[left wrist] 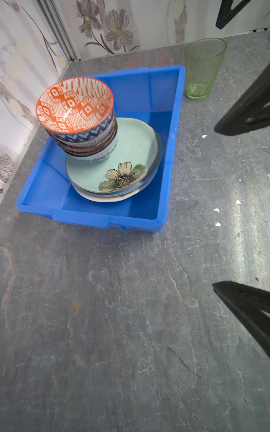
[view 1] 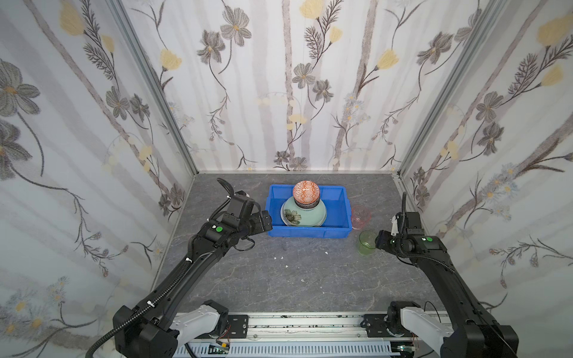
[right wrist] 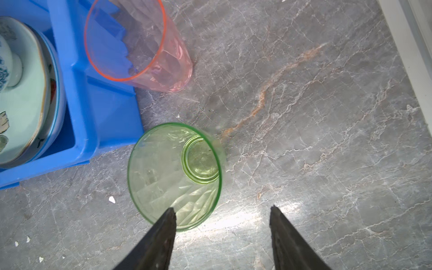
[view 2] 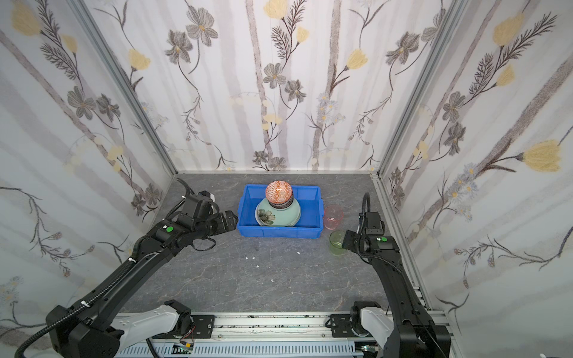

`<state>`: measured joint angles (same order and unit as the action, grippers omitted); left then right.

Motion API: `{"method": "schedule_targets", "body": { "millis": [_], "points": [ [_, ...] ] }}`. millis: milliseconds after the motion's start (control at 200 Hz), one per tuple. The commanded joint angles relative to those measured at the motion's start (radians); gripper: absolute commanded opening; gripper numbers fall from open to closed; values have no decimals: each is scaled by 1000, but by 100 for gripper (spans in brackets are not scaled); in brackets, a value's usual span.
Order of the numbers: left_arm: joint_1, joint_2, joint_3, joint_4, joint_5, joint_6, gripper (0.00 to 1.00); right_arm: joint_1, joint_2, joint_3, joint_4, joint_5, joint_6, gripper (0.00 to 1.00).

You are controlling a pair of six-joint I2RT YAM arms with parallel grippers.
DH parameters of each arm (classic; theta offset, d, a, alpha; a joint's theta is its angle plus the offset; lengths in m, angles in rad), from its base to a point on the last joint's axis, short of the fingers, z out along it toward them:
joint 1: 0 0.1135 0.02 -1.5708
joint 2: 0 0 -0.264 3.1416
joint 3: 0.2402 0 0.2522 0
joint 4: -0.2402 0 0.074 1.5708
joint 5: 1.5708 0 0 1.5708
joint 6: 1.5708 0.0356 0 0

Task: Place the mixed dishes into the plastic bin
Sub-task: 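Lower the right gripper onto the green cup rim and close it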

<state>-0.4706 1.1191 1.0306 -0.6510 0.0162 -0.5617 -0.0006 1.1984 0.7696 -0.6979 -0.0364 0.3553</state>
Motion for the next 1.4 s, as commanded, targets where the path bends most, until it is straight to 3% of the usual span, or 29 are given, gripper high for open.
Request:
{"method": "schedule_targets", "body": {
  "millis": [0,520,884,1394],
  "points": [
    [2,-30,-38,2,11,-31,100,-24,22,-9,81,-34,-18,60],
    [2,-107,-115,2,0,-62,100,-33,156,-4,148,-73,-46,42],
    [3,-78,-112,3,-5,-54,100,-33,188,-43,178,-93,-52,26],
    [4,10,-58,3,-6,6,100,-32,183,-27,159,-85,-49,15]
  ]
}}
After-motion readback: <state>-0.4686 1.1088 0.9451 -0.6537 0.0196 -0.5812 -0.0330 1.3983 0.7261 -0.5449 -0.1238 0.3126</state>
